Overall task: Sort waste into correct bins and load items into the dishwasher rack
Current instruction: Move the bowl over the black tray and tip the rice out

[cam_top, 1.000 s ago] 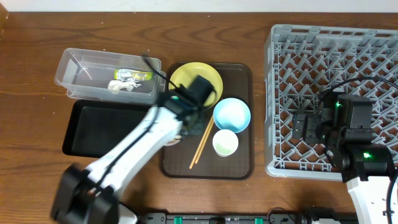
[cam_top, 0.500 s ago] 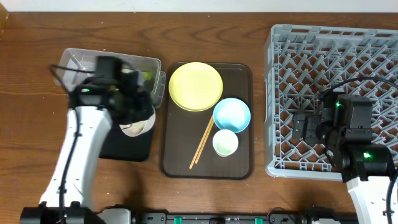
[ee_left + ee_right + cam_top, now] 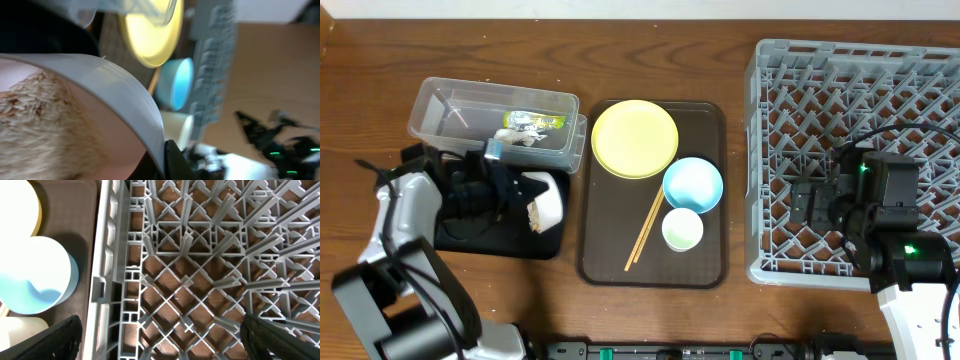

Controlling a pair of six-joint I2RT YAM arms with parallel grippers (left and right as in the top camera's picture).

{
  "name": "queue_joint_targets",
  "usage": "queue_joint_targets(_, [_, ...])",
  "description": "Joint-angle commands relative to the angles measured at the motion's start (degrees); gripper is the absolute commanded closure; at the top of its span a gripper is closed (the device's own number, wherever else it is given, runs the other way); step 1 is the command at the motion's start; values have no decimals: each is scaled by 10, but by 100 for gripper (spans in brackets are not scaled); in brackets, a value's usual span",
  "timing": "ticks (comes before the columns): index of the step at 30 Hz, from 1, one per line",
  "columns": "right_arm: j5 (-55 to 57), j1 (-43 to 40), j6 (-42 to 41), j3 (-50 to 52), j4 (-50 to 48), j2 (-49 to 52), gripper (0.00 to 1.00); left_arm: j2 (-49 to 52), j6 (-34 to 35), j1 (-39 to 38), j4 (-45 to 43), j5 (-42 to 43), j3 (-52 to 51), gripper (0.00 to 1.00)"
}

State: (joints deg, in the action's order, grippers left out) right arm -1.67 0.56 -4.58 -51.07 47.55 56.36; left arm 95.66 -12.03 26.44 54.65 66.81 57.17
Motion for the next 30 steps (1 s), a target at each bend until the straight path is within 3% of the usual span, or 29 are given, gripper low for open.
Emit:
queue_joint_targets(1, [1, 6, -7, -12, 1, -2, 1, 43, -31, 30, 6, 145, -1, 94])
queue_joint_targets(11, [1, 6, -7, -12, 1, -2, 1, 84, -10, 68, 19, 232, -1, 94])
queue_joint_targets(25, [1, 6, -7, -12, 3, -2, 1, 84, 108, 94, 21, 233, -1, 94])
queue_joint_targets(30, [1, 6, -7, -12, 3, -2, 1, 84, 107, 103, 18, 233, -1, 94])
